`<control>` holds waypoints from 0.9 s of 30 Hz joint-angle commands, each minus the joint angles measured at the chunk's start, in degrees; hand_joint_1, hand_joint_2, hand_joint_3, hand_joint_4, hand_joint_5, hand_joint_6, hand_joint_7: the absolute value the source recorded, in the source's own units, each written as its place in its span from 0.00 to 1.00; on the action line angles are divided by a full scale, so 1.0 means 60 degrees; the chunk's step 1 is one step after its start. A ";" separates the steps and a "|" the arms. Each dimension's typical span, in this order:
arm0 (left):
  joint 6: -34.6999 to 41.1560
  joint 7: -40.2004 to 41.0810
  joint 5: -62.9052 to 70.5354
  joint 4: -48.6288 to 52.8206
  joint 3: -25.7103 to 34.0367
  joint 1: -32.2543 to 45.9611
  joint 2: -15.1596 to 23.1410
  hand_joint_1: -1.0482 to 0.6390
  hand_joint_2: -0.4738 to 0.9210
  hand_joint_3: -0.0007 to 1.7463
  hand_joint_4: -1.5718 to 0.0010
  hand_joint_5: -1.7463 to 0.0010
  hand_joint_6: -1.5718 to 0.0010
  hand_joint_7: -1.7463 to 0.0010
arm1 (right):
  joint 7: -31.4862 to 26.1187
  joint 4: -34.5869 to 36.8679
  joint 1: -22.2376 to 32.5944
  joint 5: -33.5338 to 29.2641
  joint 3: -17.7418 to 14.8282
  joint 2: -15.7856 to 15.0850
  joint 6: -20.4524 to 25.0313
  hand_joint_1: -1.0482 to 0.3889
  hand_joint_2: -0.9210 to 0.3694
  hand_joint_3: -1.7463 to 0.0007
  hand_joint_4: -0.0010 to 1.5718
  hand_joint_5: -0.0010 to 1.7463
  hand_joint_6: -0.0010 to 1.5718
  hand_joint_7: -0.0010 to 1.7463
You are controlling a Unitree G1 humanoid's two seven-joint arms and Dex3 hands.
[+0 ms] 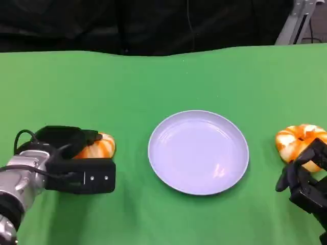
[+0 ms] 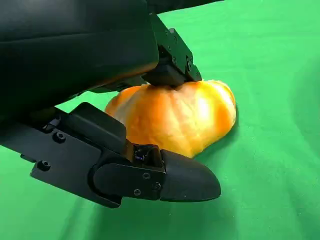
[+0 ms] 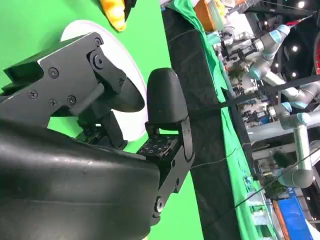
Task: Grasp the bread from the table and place it into the plate.
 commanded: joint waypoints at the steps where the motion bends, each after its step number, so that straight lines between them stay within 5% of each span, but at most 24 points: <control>1: 0.0098 0.0051 -0.0023 0.0626 -0.0215 0.0072 -0.0123 0.00 1.00 0.25 0.71 0.99 0.70 0.99 | -0.0063 -0.0140 0.0108 0.0015 -0.0070 -0.0134 -0.0011 0.69 0.28 0.32 0.50 1.00 0.43 0.93; 5: 0.0089 0.0243 -0.0201 0.0770 -0.0103 0.0047 -0.0204 0.18 1.00 0.21 0.66 0.97 0.65 0.98 | -0.0078 -0.0149 0.0103 0.0037 -0.0075 -0.0141 0.0034 0.69 0.27 0.32 0.50 1.00 0.43 0.93; 8: 0.0078 0.0607 -0.0493 0.0783 0.0091 0.0110 -0.0328 0.42 1.00 0.16 0.49 0.92 0.52 0.95 | -0.0109 -0.0160 0.0094 0.0032 -0.0077 -0.0150 0.0071 0.69 0.27 0.32 0.50 1.00 0.43 0.93; 10: -0.0027 0.0834 -0.0665 0.0801 0.0201 0.0144 -0.0375 0.47 1.00 0.16 0.45 0.90 0.49 0.94 | -0.0113 -0.0151 0.0088 0.0024 -0.0073 -0.0152 0.0064 0.69 0.27 0.32 0.50 1.00 0.43 0.93; 11: -0.0187 0.1135 -0.0775 0.0778 0.0291 0.0196 -0.0389 0.51 1.00 0.16 0.44 0.67 0.38 0.91 | -0.0130 -0.0161 0.0090 0.0015 -0.0065 -0.0148 0.0070 0.68 0.27 0.32 0.50 1.00 0.43 0.93; 12: -0.0379 0.1430 -0.0861 0.0747 0.0352 0.0245 -0.0379 0.53 1.00 0.17 0.48 0.42 0.34 0.84 | -0.0148 -0.0167 0.0092 -0.0001 -0.0057 -0.0144 0.0067 0.68 0.27 0.33 0.50 1.00 0.43 0.93; 13: -0.0506 0.1661 -0.0915 0.0730 0.0396 0.0274 -0.0375 0.54 1.00 0.18 0.52 0.21 0.42 0.57 | -0.0124 -0.0152 0.0090 0.0002 -0.0052 -0.0146 0.0035 0.68 0.27 0.33 0.50 1.00 0.43 0.93; 14: -0.0579 0.1810 -0.0945 0.0723 0.0424 0.0284 -0.0373 0.55 1.00 0.20 0.53 0.09 0.55 0.25 | -0.0079 -0.0129 0.0084 0.0027 -0.0053 -0.0148 0.0002 0.68 0.27 0.32 0.50 1.00 0.43 0.93; 15: -0.0615 0.1886 -0.0968 0.0734 0.0430 0.0281 -0.0374 0.55 1.00 0.21 0.53 0.04 0.59 0.13 | -0.0042 -0.0108 0.0078 0.0047 -0.0054 -0.0151 -0.0024 0.68 0.27 0.32 0.50 1.00 0.43 0.93; 18: -0.0764 0.2252 -0.1081 0.0650 0.0486 0.0290 -0.0347 0.55 1.00 0.26 0.54 0.00 0.65 0.01 | -0.0081 -0.0105 0.0067 0.0050 -0.0067 -0.0153 0.0014 0.68 0.27 0.33 0.50 1.00 0.43 0.92; 27: -0.1064 0.2425 -0.1311 -0.0402 0.0790 0.0232 -0.0060 0.55 0.97 0.27 0.58 0.00 0.69 0.00 | -0.0079 -0.0111 0.0095 0.0034 -0.0073 -0.0165 -0.0006 0.67 0.28 0.33 0.50 1.00 0.44 0.92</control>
